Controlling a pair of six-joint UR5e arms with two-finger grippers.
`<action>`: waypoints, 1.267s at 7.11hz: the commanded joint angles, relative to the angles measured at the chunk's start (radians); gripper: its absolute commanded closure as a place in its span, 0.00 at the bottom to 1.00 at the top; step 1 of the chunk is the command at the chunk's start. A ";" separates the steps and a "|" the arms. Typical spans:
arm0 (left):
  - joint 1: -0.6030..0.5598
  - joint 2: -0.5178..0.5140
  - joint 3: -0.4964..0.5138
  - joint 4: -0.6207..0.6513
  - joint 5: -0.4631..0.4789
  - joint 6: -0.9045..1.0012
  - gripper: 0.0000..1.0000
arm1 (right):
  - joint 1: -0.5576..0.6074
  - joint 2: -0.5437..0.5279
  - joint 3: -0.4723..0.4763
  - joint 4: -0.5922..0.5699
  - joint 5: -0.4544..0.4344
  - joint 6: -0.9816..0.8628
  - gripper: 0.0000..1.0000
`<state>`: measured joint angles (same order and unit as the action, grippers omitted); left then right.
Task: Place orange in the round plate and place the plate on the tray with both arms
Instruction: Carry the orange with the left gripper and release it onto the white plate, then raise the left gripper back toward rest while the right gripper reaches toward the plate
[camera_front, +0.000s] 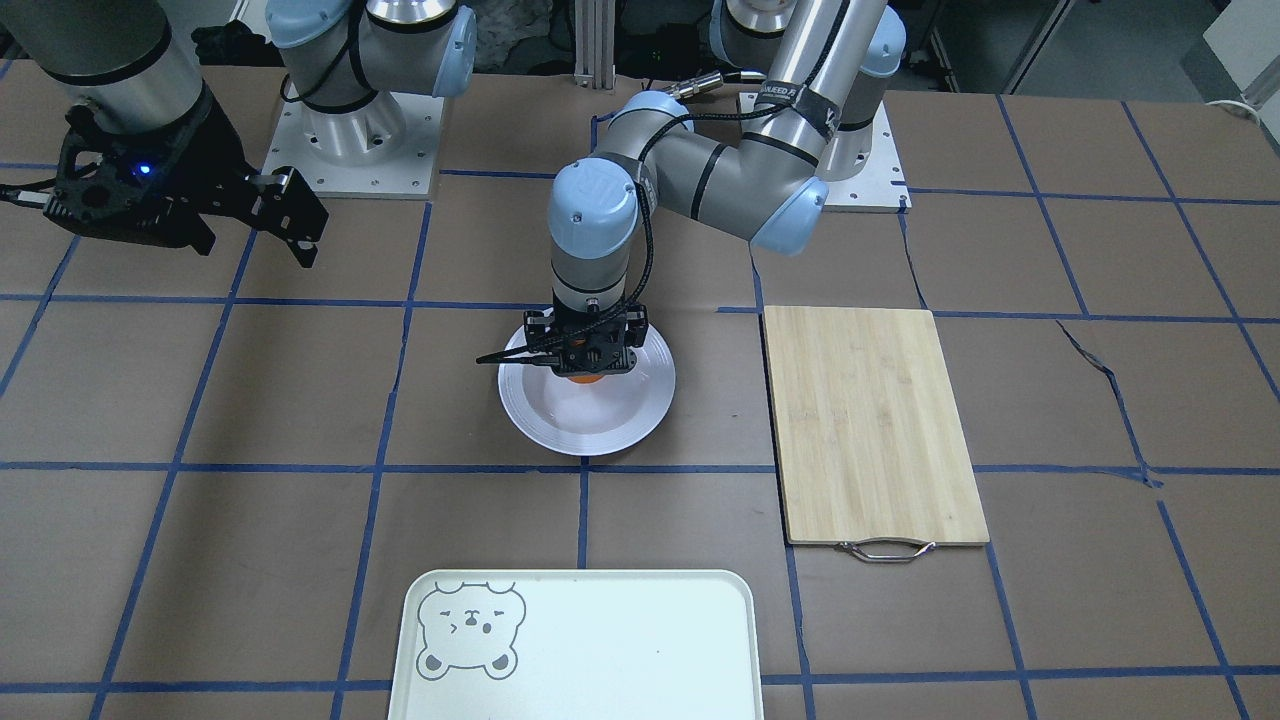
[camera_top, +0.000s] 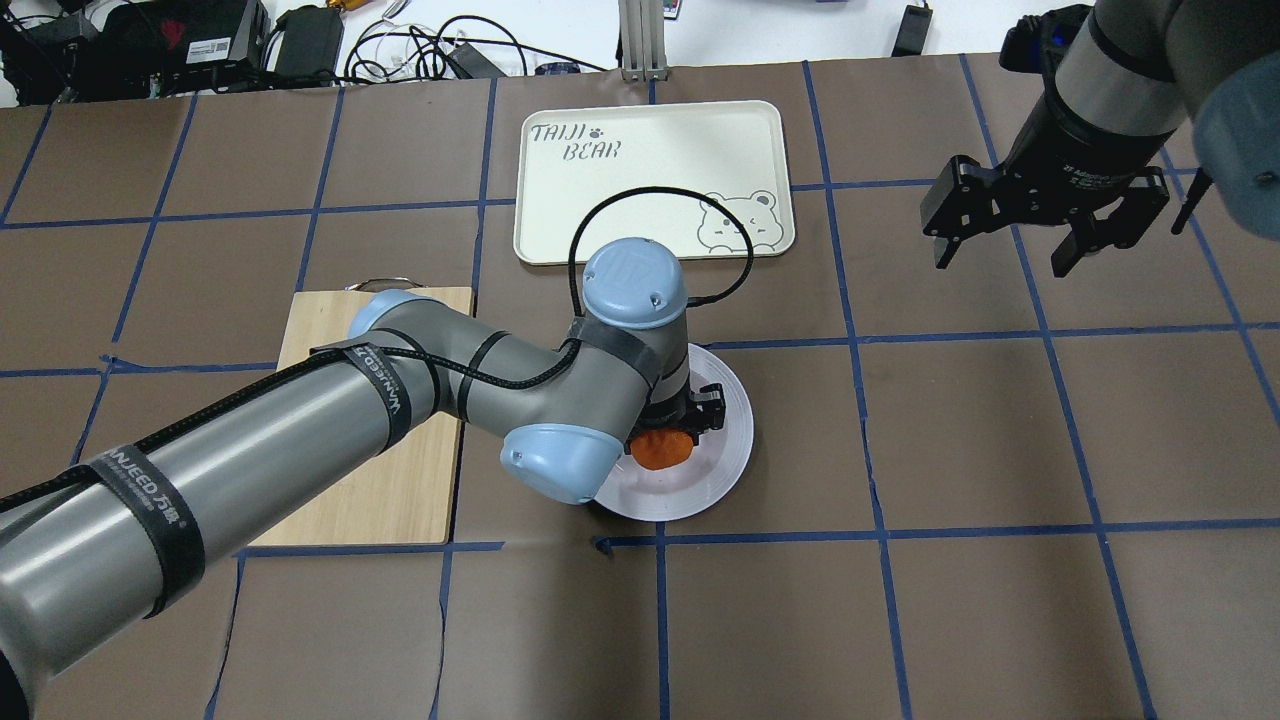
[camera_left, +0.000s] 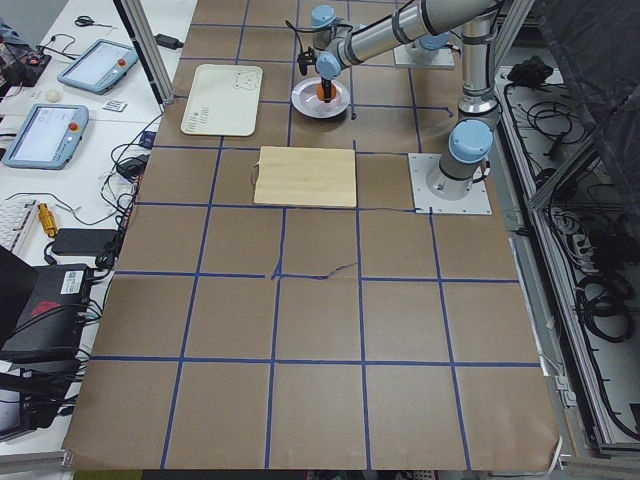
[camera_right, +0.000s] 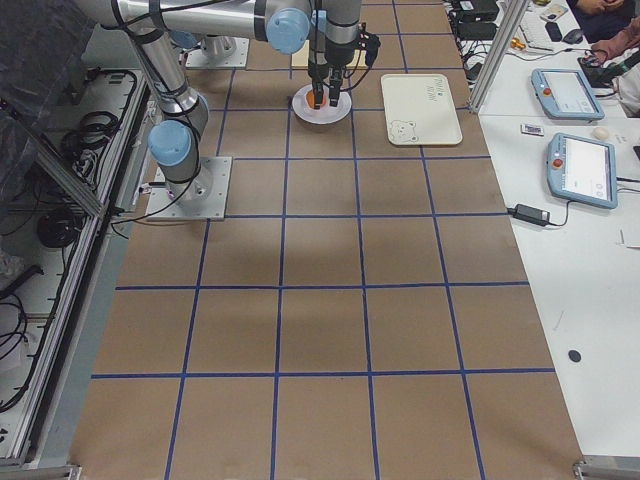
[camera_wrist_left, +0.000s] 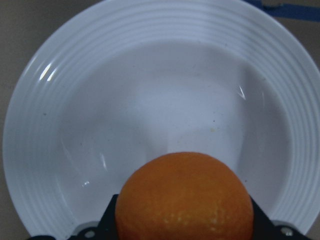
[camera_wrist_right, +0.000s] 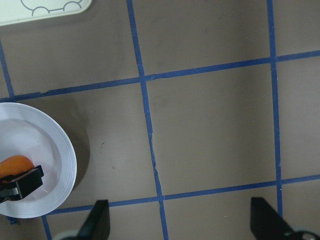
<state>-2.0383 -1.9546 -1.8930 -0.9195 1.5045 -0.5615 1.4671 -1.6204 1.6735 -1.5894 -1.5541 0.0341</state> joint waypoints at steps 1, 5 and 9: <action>0.009 0.032 0.034 -0.001 -0.001 0.009 0.00 | -0.002 0.028 0.002 -0.039 0.011 0.010 0.00; 0.084 0.228 0.242 -0.408 0.010 0.022 0.00 | -0.002 0.148 0.109 -0.225 0.175 -0.052 0.00; 0.402 0.417 0.290 -0.635 0.077 0.410 0.00 | 0.007 0.275 0.279 -0.654 0.452 -0.060 0.00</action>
<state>-1.7380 -1.5791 -1.6009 -1.5405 1.5551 -0.2655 1.4696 -1.3963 1.9003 -2.0909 -1.1834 -0.0243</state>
